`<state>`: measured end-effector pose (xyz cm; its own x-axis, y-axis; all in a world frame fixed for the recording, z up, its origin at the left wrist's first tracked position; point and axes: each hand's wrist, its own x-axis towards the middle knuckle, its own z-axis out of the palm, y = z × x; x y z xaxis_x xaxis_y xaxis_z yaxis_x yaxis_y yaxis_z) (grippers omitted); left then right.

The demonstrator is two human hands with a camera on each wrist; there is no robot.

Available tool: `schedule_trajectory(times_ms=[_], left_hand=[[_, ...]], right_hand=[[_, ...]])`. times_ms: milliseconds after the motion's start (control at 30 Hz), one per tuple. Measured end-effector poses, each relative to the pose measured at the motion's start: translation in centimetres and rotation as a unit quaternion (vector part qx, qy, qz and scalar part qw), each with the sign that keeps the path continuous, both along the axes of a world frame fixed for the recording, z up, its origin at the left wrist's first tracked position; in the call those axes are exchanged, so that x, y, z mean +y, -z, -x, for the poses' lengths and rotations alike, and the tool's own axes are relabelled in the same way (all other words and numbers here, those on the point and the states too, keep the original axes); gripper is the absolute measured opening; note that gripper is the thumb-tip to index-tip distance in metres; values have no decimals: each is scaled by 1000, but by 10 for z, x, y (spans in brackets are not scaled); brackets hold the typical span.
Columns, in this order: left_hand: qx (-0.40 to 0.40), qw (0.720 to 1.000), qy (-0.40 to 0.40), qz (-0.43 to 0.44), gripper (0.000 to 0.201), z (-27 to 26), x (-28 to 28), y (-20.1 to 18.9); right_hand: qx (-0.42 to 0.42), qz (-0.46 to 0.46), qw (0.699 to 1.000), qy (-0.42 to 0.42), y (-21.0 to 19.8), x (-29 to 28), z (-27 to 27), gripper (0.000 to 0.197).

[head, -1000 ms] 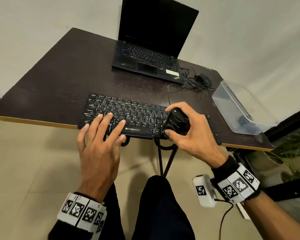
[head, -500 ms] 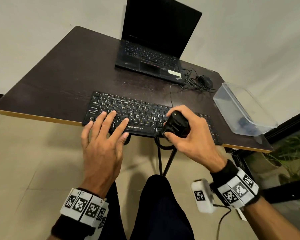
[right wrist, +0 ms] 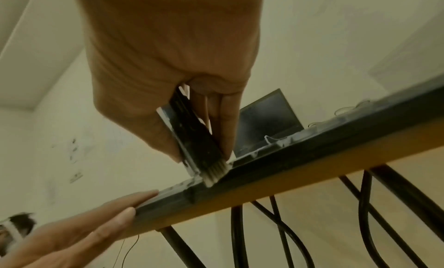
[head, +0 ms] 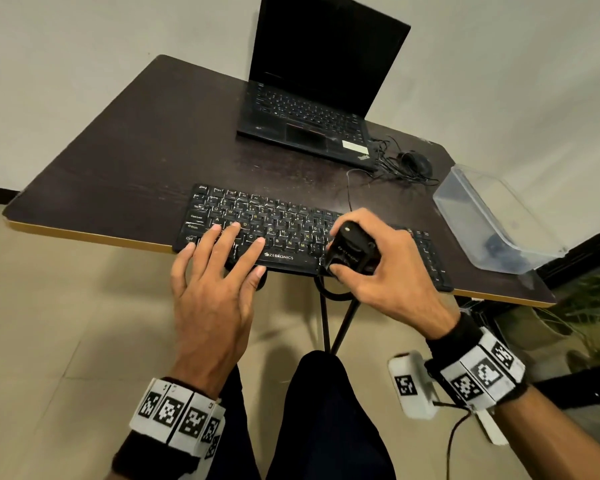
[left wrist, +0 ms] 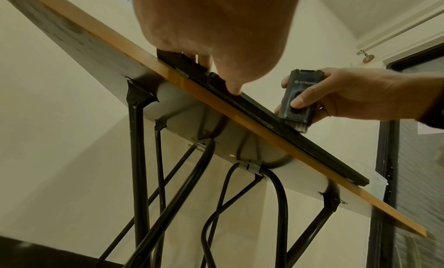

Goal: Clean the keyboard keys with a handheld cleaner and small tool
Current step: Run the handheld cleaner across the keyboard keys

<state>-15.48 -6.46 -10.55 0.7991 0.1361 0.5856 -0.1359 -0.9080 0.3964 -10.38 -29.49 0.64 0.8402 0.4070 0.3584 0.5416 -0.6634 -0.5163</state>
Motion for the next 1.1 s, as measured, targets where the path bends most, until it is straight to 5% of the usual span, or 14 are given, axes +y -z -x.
schedule_trajectory(times_ms=[133,267,400,533,633,767,900,1000,1100], left_hand=[[0,1000,3,-5,41,0,1,0],[6,1000,-2,-4,41,0,0,0],[5,1000,5,0,41,0,1,0],[7,1000,0,2,41,0,0,0],[6,1000,4,2,40,1,0,-1],[8,1000,-4,-4,41,-1,0,0],[0,1000,0,0,40,0,-1,0],[3,1000,-4,-2,40,-1,0,1],[5,1000,2,0,41,-1,0,1]], right_hand=[[0,6,999,48,-6,-8,-14,47],[10,48,998,-41,-8,-2,-4,46],[23,43,999,1,-18,-12,-19,45],[46,57,994,-77,-13,-6,-5,45],[10,35,999,-24,-12,-10,-12,43],[28,20,997,-65,-8,-6,-7,44],[23,-5,1000,-4,-10,-10,-14,45],[39,-9,998,-57,-5,3,-4,45],[11,-2,1000,-18,-3,9,-7,44]])
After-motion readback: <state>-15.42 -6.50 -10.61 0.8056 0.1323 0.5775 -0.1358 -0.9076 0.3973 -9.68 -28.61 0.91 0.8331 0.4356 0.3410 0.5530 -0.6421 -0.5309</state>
